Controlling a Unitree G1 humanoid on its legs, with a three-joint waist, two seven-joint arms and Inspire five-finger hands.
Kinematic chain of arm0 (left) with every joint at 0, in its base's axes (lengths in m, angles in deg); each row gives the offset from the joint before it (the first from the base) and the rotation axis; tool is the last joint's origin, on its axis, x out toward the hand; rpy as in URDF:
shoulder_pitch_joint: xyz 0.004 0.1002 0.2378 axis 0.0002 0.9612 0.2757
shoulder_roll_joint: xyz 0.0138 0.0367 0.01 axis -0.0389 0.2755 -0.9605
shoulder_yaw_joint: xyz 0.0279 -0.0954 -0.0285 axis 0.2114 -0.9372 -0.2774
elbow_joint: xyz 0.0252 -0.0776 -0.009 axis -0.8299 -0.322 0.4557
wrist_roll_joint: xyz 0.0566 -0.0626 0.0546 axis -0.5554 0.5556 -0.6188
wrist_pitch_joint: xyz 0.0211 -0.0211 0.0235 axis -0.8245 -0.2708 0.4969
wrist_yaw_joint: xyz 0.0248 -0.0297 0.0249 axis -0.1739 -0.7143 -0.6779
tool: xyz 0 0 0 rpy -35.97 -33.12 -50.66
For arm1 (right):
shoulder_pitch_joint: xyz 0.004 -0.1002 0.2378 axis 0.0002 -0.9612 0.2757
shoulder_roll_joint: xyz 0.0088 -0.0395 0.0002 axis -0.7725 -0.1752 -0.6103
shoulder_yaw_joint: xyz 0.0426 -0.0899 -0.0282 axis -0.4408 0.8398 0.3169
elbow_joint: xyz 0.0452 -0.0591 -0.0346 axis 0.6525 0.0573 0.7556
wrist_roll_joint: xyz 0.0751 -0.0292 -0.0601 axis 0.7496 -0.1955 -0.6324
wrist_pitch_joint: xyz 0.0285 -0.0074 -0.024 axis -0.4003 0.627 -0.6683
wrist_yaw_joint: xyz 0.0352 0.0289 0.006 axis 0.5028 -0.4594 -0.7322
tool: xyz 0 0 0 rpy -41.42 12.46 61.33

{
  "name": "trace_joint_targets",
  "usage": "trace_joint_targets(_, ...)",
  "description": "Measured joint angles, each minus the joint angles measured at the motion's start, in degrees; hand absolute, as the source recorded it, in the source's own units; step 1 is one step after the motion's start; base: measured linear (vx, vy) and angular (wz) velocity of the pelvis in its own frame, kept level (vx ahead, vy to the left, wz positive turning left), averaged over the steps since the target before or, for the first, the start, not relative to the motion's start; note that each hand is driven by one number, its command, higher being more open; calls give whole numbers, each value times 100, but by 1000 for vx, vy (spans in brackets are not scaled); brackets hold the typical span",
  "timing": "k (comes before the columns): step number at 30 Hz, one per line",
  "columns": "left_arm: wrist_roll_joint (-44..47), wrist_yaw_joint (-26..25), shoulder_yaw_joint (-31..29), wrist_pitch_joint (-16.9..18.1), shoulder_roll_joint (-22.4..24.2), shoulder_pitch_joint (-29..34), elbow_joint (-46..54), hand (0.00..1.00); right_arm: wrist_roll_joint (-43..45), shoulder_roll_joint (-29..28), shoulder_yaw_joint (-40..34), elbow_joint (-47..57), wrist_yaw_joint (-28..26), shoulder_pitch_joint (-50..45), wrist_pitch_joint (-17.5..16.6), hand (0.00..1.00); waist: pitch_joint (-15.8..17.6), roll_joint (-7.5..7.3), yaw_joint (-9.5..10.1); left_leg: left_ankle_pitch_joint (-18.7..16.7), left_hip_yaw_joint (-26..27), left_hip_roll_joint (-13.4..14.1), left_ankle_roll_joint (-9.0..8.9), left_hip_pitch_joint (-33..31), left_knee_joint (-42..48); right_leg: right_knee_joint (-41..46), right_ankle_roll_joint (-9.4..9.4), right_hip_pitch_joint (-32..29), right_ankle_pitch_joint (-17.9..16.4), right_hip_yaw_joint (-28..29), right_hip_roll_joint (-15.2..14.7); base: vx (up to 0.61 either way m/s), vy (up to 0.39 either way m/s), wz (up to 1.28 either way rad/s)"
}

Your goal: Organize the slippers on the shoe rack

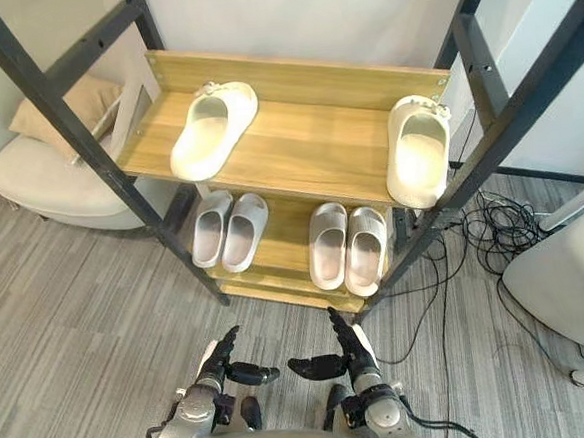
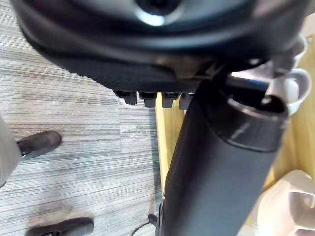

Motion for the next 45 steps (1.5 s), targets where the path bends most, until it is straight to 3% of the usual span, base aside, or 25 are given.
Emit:
trace_joint_targets(12, 9, 312, 1396, 20, -101, 157, 1131, 100, 845, -130, -950, -1106, 38, 74, -60, 100, -131, 79, -83, 33, 31, -54, 50, 397, -217, -1093, 26, 736, 565, 20, 161, -19, 9, -2)
trace_joint_targets(19, 454, 1351, 3019, 174, -499, 5, 2505, 100, 1032, -153, -1260, -1477, -38, 217, -60, 100, -205, 163, -148, 70, 9, -48, 111, 506, -327, -1200, -8, 865, 548, -13, 251, 30, -10, 1)
trace_joint_targets(22, 667, 1694, 3247, 174, -686, -79, 2988, 100, 1031, -105, -1362, -1545, -123, 239, -67, 100, -250, 177, -256, 64, -17, -32, 119, 567, -359, -1200, -15, 921, 502, -40, 275, 26, -8, 3)
trace_joint_targets(28, 1707, 2011, 3246, 180, -910, -285, 4624, 100, 1035, 142, -1471, -1931, -209, 266, -39, 100, -400, 229, -277, 31, -15, -25, 165, 623, -412, -1199, -11, 941, 451, -43, 286, 19, -1, 0)
trace_joint_targets(32, 1911, 1990, 2803, 320, -1020, -611, 5618, 100, 1031, 263, -1474, -2307, -217, 167, 74, 100, -438, 235, -284, -2, -13, -17, 172, 647, -402, -1176, -14, 972, 410, -37, 265, 0, 0, 0)
trace_joint_targets(38, 2145, 1675, 1815, 662, -994, -976, 6851, 100, 1030, 275, -1689, -2502, -266, -45, 151, 100, -545, 242, -261, -75, -6, -2, 174, 650, -330, -938, 7, 902, 250, -16, 248, 18, 5, -1)
trace_joint_targets(45, 1939, 1102, 1144, 1018, -679, -1294, 7214, 100, 1030, 248, -1689, -2605, -278, -18, 147, 100, -572, 176, -230, -156, -49, -20, 199, 687, -247, -727, 43, 909, 107, -41, 197, -1, 8, 3)
